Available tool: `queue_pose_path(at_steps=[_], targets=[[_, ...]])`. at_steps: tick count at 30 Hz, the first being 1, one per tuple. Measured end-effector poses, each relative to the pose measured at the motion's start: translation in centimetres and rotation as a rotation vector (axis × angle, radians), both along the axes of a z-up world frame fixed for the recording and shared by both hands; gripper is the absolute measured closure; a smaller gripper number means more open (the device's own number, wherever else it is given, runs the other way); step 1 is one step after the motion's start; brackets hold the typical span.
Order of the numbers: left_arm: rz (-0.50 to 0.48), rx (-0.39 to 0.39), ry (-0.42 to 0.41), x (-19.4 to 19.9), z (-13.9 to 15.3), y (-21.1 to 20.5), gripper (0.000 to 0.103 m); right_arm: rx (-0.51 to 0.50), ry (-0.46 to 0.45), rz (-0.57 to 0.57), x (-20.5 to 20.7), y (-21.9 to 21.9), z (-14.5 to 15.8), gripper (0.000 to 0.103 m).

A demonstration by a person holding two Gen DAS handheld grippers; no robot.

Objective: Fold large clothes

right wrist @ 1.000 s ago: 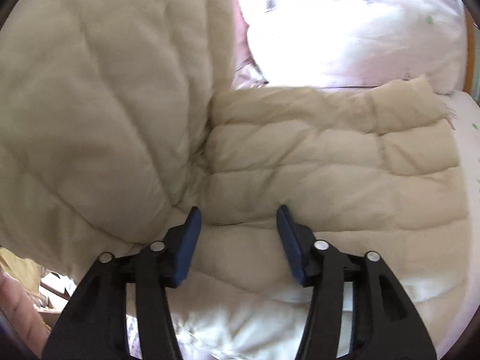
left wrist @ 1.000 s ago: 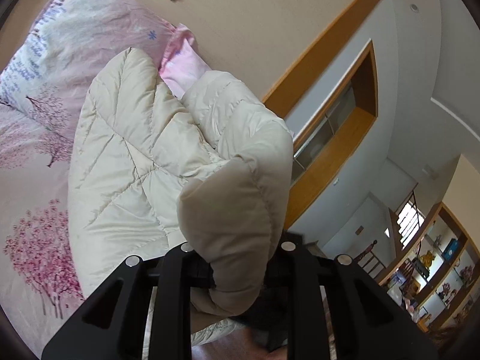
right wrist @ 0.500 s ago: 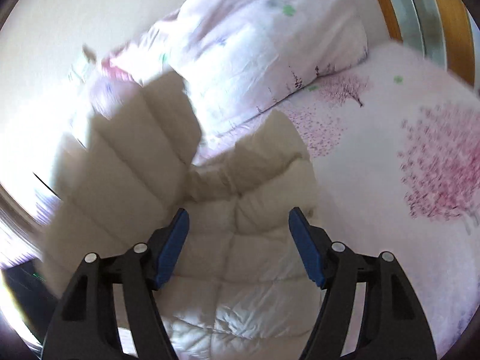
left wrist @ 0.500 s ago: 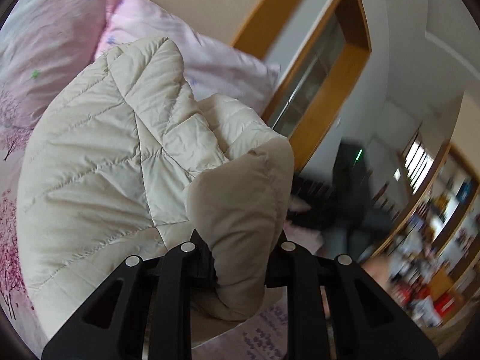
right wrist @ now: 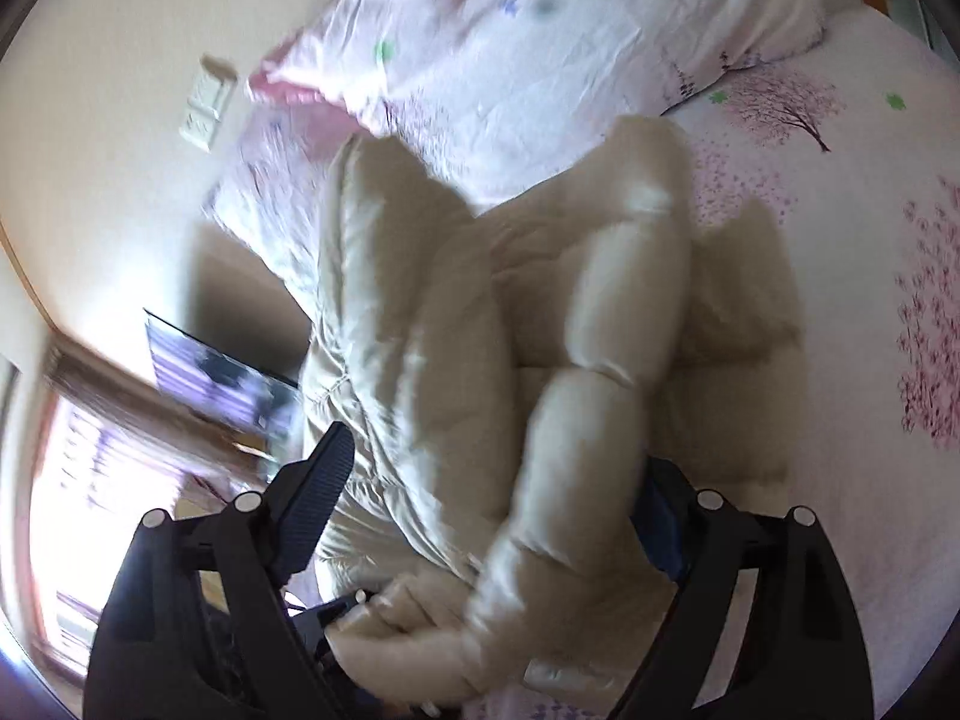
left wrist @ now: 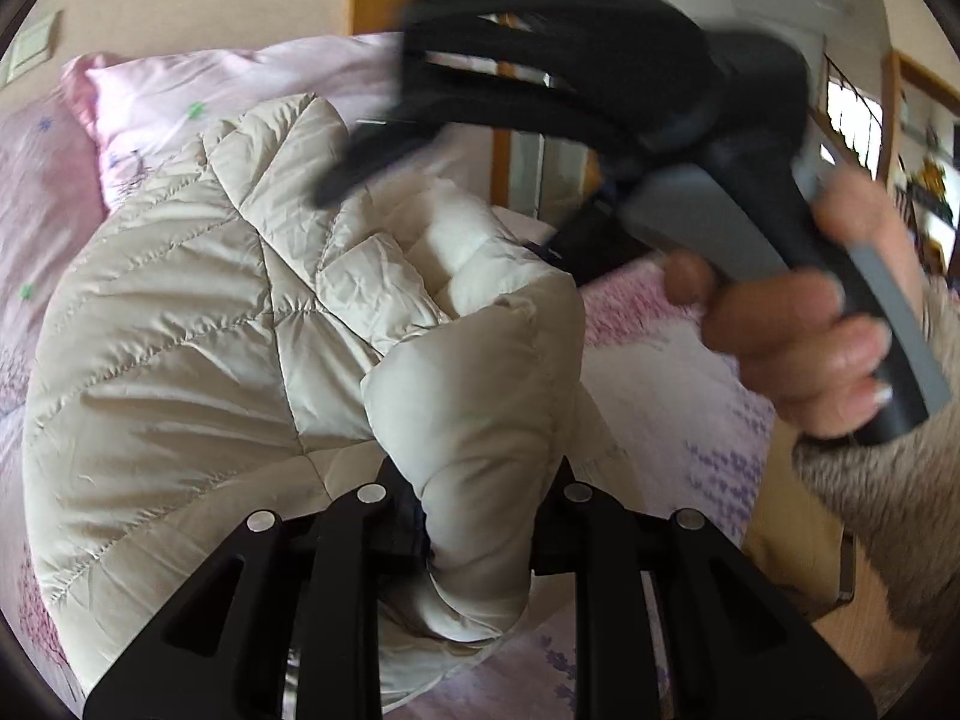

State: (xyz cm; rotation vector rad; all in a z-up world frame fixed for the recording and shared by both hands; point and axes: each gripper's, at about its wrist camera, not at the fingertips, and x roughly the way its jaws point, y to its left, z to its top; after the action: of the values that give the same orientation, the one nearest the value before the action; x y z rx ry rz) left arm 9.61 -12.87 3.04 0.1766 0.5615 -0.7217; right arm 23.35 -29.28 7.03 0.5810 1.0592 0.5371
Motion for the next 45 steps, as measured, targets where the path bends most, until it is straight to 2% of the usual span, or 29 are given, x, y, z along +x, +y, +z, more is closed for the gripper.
queue_pose_path(at_steps=[3,4,5,7,8,11,14,16,18,20,24,26,29,33,36,40,45], targets=[[-0.010,0.042,-0.016,-0.5,-0.6,-0.5,0.081,-0.106,-0.003,0.018,0.3,1.5,0.0,0.019],[-0.013,0.050,-0.017,-0.7,-0.7,-0.6,0.079,-0.161,-0.013,0.019,0.2,2.3,-0.2,0.028],[-0.015,0.056,-0.017,-0.8,-0.8,-0.6,0.078,-0.200,-0.027,0.022,0.2,2.9,-0.3,0.047],[-0.017,0.058,-0.016,-1.0,-0.8,-0.2,0.071,-0.190,-0.052,0.040,-0.2,3.1,-0.4,0.069],[-0.020,0.051,-0.012,-1.2,-0.6,0.2,0.064,-0.175,-0.062,0.040,-0.5,2.9,-0.3,0.076],[-0.061,-0.026,0.036,-1.6,0.9,2.5,0.051,-0.156,-0.110,0.040,-1.1,2.4,0.4,0.083],[-0.096,-0.123,0.076,-2.2,3.4,6.0,0.031,-0.160,-0.136,0.032,-1.3,2.0,1.1,0.084],[-0.082,-0.188,0.071,-1.8,5.0,9.0,0.027,-0.168,-0.145,0.025,-1.4,1.8,1.1,0.085],[0.003,-0.218,0.068,0.3,6.1,12.0,0.026,-0.167,-0.146,0.019,-1.2,1.4,1.1,0.085],[0.150,-0.194,0.055,3.0,6.6,15.0,0.026,-0.165,-0.155,0.014,-1.1,1.0,1.2,0.086],[0.247,-0.137,0.106,7.2,6.2,17.1,0.026,-0.134,-0.209,-0.015,-2.1,-0.5,2.5,0.086],[0.252,-0.114,0.142,8.9,5.6,17.0,0.026,-0.121,-0.204,-0.050,-2.7,-2.0,2.0,0.086],[0.235,-0.062,0.176,10.1,4.5,15.4,0.026,-0.079,-0.127,-0.115,-3.0,-4.7,-0.7,0.086],[0.183,-0.035,0.147,10.5,4.1,13.1,0.026,-0.004,-0.079,-0.177,-3.7,-7.4,-3.3,0.086],[0.129,0.015,0.128,9.9,4.2,11.0,0.026,0.016,-0.009,-0.238,-4.1,-9.2,-5.9,0.084],[0.080,0.075,0.145,9.7,3.3,8.9,0.026,0.050,0.091,-0.273,-4.1,-10.1,-9.0,0.080],[0.082,0.119,0.214,10.1,1.3,8.4,0.026,-0.003,0.125,-0.245,-3.3,-9.3,-9.4,0.079]])
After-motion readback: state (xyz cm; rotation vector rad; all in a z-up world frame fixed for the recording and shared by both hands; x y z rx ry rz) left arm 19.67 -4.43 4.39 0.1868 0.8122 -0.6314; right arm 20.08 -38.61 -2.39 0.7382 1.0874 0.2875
